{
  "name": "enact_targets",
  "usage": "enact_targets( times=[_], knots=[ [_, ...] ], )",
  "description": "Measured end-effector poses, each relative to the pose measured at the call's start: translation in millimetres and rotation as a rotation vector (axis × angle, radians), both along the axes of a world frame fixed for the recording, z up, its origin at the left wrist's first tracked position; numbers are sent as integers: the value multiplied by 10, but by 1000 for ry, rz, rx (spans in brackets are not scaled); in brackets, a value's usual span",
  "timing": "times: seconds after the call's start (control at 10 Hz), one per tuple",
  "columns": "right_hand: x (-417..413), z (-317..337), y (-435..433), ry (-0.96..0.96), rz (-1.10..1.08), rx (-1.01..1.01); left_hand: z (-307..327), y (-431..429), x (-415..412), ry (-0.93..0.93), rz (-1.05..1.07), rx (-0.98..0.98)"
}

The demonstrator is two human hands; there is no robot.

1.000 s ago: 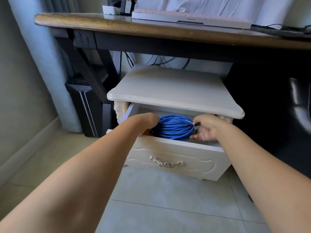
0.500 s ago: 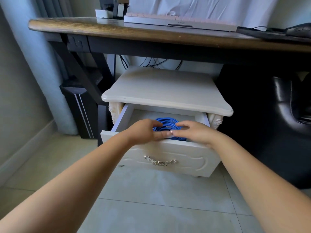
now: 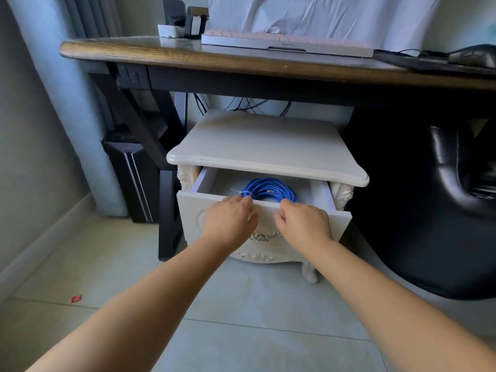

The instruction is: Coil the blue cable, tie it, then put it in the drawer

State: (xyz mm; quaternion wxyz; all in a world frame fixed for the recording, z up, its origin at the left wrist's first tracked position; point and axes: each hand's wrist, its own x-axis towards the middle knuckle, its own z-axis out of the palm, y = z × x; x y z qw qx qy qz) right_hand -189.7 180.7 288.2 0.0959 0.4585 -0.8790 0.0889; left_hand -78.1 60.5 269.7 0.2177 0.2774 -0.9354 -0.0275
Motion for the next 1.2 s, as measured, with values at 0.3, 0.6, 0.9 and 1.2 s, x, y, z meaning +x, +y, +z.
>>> enact_targets(
  times=[0.3,0.6,0.9,1.2],
  knots=[
    [-262,-464,-197,23,10,42,-312,-277,-275,-78,-127,-11],
    [-524,-617,-354,-140,6,177,-412,-417,-501,-397,-127,128],
    [-604,-527,-479,-255,-39,238,-342,-469,-664,-466,-95,183],
    [-529,-262,-342,-281,-47,138,-154,-247,-530,-259,-138,261]
  ],
)
